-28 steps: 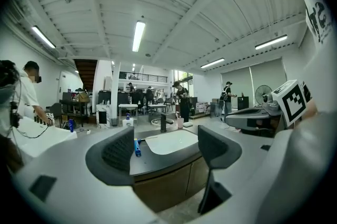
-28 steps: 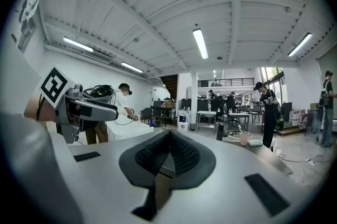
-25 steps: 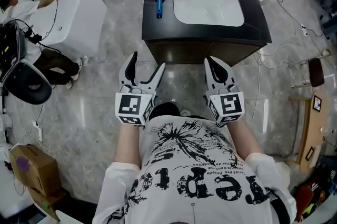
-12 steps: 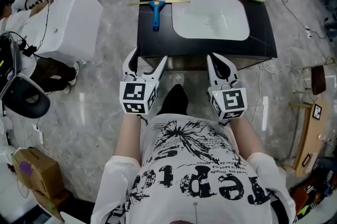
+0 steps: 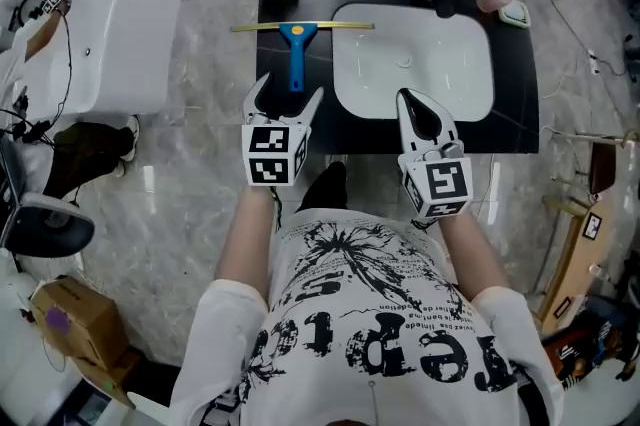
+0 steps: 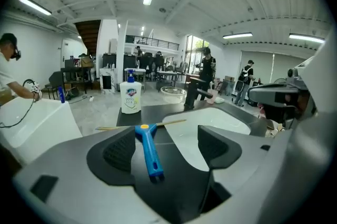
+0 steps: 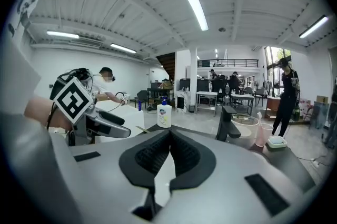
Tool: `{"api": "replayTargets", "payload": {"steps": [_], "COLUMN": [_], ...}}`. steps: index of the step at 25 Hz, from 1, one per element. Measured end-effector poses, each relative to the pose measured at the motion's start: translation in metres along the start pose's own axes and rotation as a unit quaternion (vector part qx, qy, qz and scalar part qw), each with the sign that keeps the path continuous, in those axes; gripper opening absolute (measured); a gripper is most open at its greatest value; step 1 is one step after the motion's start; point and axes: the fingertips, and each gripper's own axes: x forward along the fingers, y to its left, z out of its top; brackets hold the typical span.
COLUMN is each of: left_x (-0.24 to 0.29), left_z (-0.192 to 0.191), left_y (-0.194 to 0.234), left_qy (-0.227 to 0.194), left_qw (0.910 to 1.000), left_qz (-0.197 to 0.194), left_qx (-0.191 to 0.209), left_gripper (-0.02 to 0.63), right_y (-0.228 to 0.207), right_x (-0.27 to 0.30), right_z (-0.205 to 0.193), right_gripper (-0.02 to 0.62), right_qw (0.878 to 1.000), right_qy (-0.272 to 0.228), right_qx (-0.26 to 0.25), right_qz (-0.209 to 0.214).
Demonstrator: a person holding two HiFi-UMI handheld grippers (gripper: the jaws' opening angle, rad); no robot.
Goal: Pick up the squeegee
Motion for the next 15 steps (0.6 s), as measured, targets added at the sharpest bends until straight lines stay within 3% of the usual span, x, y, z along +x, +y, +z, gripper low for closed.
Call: {"api": "replayTargets", "payload": {"steps": [10, 15], "left_x": [0.131, 0.166], "left_z": [-0.042, -0.053], "left_y": [0.059, 0.07], "left_qy": [0.126, 0.155], "left_qw": [0.9893, 0.9838], "left_qz": [0.008, 0.015], "left_qx": [-0.073, -0.089], "left_gripper": [0.362, 0.362], "right_y": [-0.046, -0.068], "right_x": [0.124, 0.153], "right_z": [-0.022, -0.038], "right_gripper": [0.015, 0.015], "right_qw": [0.998, 0.996], "right_qy": [0.056, 0.076], "right_qx": [0.024, 0.04], "right_qz": [0.0, -0.003]}}
